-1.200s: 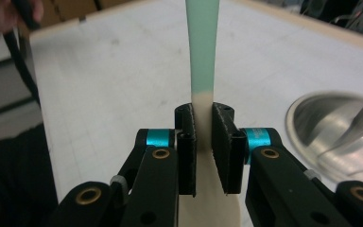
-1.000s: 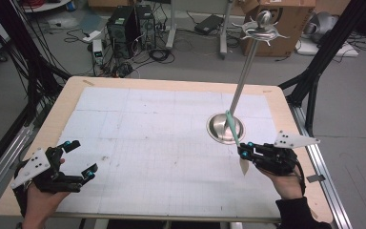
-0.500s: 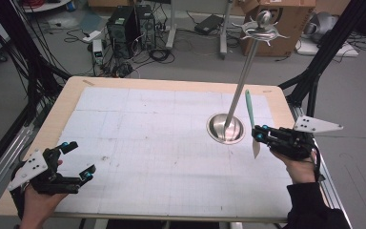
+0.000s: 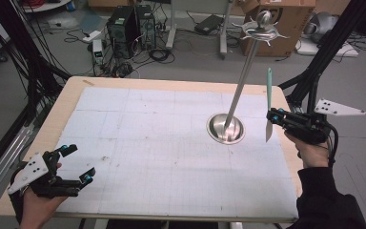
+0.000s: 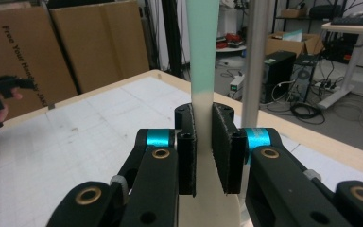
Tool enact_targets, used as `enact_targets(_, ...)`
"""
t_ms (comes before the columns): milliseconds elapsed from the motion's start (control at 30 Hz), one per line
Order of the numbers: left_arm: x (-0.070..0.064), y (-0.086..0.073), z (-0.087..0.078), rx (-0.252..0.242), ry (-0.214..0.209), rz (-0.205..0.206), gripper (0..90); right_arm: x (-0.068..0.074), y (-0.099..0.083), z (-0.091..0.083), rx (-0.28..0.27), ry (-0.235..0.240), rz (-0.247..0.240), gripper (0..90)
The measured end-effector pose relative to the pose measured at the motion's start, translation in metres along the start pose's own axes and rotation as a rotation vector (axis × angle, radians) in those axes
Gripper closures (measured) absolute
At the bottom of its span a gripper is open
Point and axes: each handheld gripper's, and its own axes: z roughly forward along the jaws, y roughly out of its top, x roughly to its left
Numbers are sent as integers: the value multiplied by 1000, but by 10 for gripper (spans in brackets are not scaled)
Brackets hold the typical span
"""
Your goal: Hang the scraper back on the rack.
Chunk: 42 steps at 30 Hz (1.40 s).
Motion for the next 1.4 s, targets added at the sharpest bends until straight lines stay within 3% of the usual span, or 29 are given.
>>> enact_targets(300,-1,0,-5,-2,8,-2,18,-22,12,-8,-63,-13,38,808)
enact_targets(567,0,-1,-10,-4,12,-11,18,-30,24,-8,-60,-58,38,808)
enact_targets(1067,2,-3,-15,-5,26,-18,18,-38,39,-6,-93,-59,49,807)
enact_targets(1267,2,-3,-17,0,21,-18,18,-40,42,-3,-105,-103,45,807)
enact_targets(1400,3,-4,-18,3,25,-17,18,-42,43,0,-105,-93,61,808)
